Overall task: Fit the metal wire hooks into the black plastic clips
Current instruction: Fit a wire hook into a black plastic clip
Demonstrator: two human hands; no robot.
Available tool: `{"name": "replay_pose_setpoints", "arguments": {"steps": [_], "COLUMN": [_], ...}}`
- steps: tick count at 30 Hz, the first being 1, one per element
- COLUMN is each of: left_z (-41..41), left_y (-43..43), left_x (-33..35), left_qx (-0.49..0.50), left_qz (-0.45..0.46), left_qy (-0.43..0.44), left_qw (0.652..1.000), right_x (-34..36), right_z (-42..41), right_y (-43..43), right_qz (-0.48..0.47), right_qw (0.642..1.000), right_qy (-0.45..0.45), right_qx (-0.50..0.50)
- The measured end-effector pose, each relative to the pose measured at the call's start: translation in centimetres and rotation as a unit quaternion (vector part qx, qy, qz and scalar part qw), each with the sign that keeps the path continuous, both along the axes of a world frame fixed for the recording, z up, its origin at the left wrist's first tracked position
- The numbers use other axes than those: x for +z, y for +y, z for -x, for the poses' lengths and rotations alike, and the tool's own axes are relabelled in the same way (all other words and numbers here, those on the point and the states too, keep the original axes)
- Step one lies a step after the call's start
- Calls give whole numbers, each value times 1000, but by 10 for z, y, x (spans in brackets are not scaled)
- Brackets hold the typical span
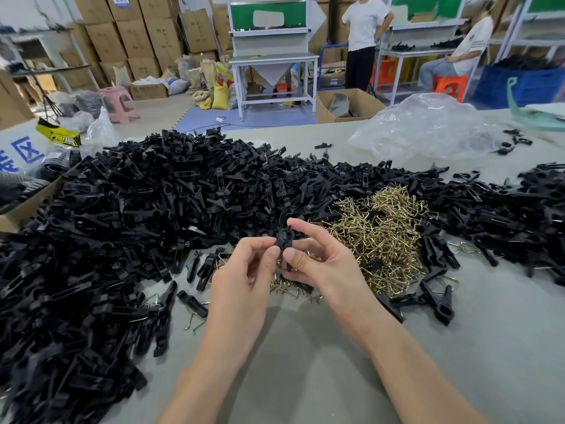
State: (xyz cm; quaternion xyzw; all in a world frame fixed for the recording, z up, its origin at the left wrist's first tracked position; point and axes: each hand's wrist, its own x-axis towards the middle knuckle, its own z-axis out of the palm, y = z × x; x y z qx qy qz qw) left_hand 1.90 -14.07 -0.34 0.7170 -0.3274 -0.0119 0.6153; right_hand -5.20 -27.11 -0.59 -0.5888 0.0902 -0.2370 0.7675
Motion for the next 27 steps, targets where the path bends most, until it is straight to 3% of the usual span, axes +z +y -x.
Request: {"name": "replay_pose_setpoints", "arguments": {"steps": [11, 18, 27], "left_z": [1, 4, 5], "left_y": [0, -2, -3], "left_x": [2, 8, 5], "left_qx": [-27, -19, -18], "left_qz": [26, 72, 34], "left_qy": [55, 91, 81], "left_qw": [998, 993, 996], "right_x": [3, 6, 6], "right_z": [1, 2, 4], "right_y": [2, 1, 2], "right_qz": [51, 14, 57], "right_qw": [999, 1000, 998], "right_qy": [-5, -16, -4], "right_qx": [-16, -14, -27]}}
